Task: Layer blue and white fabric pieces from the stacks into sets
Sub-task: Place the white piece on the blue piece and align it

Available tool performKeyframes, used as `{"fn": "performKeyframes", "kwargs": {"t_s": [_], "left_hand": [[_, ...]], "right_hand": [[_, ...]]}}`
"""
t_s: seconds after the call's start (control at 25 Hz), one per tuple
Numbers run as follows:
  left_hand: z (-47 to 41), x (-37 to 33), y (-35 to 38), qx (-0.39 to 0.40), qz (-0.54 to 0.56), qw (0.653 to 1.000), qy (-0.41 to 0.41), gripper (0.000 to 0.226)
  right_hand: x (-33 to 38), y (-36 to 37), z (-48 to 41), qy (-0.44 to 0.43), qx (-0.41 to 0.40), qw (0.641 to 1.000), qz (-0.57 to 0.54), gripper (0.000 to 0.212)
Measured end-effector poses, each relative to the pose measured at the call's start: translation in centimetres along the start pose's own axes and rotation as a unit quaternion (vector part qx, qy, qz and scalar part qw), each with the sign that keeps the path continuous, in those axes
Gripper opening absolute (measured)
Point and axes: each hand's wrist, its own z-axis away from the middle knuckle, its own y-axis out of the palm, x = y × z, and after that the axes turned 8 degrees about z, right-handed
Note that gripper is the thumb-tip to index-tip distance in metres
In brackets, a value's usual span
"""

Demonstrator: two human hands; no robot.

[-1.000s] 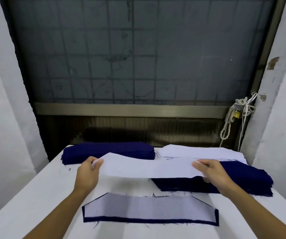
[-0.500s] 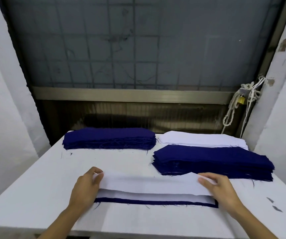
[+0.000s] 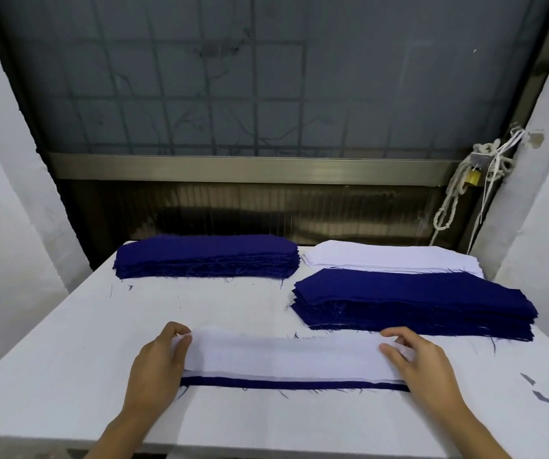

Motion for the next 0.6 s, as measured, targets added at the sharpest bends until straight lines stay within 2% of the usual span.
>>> {"fn": "performKeyframes", "kwargs": {"t_s": [0.32,0.6], "left_hand": [[0.07,0.19,0.01,0.001,0.024,1.000,-0.006,0.007],[0.08,0.24,0.18,0.000,0.028,1.000,-0.011,0.013]], "right_hand": [[0.40,0.29,0.26,-0.009,-0.030,0.994,0.106,0.019],[-0.26,0.69,-0.04,-0.017,-0.026,0.995,0.097,0.022]]}}
